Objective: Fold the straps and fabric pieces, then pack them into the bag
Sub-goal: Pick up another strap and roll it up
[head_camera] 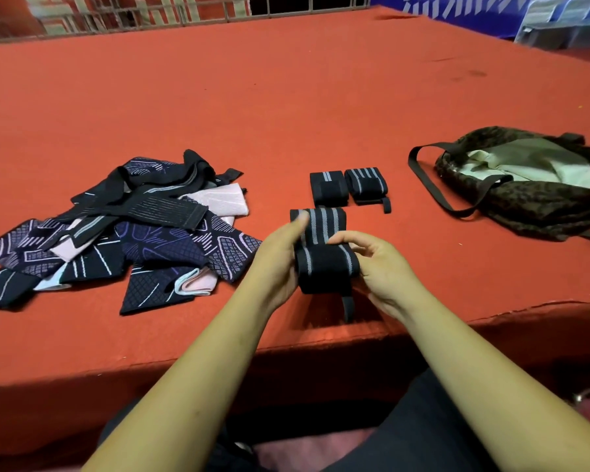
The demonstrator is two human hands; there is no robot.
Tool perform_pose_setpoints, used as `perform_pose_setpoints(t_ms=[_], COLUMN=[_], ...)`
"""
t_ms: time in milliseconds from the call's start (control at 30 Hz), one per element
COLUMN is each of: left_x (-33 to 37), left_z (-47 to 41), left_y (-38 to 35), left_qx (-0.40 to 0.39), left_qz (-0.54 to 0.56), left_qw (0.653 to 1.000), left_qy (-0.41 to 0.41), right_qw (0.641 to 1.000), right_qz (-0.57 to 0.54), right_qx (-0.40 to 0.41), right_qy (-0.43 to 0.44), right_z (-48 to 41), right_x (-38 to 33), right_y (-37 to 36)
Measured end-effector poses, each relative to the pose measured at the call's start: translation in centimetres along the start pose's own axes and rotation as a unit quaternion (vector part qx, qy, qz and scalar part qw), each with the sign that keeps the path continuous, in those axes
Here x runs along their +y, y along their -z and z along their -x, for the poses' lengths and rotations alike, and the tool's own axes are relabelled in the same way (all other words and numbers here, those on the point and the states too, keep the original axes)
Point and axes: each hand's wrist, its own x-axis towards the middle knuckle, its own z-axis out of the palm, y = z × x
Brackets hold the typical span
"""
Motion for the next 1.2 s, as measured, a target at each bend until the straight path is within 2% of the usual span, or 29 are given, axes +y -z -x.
perform_pose_setpoints(t_ms=[67,167,233,267,333,400,500,567,700,767,933,1033,1133,1200], left_x=[-0.7,-1.4,-1.9,-2.1,-2.4,-2.8,-3.4,-3.8,-4.3,-4.6,-5.6,-6.2,-6.9,-7.2], left_z=[-0.5,-1.1,-1.4,-1.5,-1.6,-1.8,-1.9,-2.0,-2.7,-3.0,-5.1,-6.5,-7.9,-9.1], left_y=[-0.1,0.0,-0.1,-0.2,-0.5,-0.5,-0.6,-0.6,-0.4,-0.5,-1.4,-2.4,-3.4,-3.9], left_qx=[0.018,0.059,0.08,0.087,0.1,0.102,0.075,0.077,0.106,0.102,0.119,0.073,0.013,0.022], left_qz=[-0.058,-0.068,-0.055,-0.05,-0.039,-0.025,-0.014,-0.003,0.006,-0.002,-0.114,-0.215,-0.258,-0.285], left_qw=[0.997,0.992,0.99,0.989,0.986,0.986,0.989,0.99,0.99,0.992,0.985,0.974,0.966,0.958], left_qy=[-0.041,-0.088,-0.104,-0.112,-0.125,-0.128,-0.123,-0.114,-0.096,-0.078,-0.046,-0.017,-0.012,-0.028], right_qw=[0.999,0.994,0.991,0.989,0.981,0.978,0.986,0.992,0.997,0.996,0.991,0.987,0.986,0.985], right_qz=[-0.022,-0.067,-0.032,0.029,0.16,0.194,0.121,0.077,0.072,0.09,0.086,0.054,0.064,0.079], right_qx=[0.028,0.085,0.129,0.141,0.113,0.082,0.11,0.101,0.024,0.025,0.101,0.148,0.148,0.134], right_qy=[-0.026,-0.025,-0.016,-0.014,-0.01,0.004,0.011,-0.012,-0.018,-0.01,-0.01,-0.025,-0.043,-0.069], right_z=[0.0,-0.1,-0.1,0.0,0.5,1.3,1.7,1.4,1.1,0.9,-0.5,-2.0,-3.7,-4.9], right_x=[0.2,0.4,1.0,1.4,2.4,3.3,3.9,4.1,4.3,4.2,4.4,4.4,4.2,4.0], right_y=[0.0,-0.6,-1.5,-1.8,-2.4,-2.6,-2.0,-1.5,-0.7,-0.1,1.8,3.7,6.1,7.2])
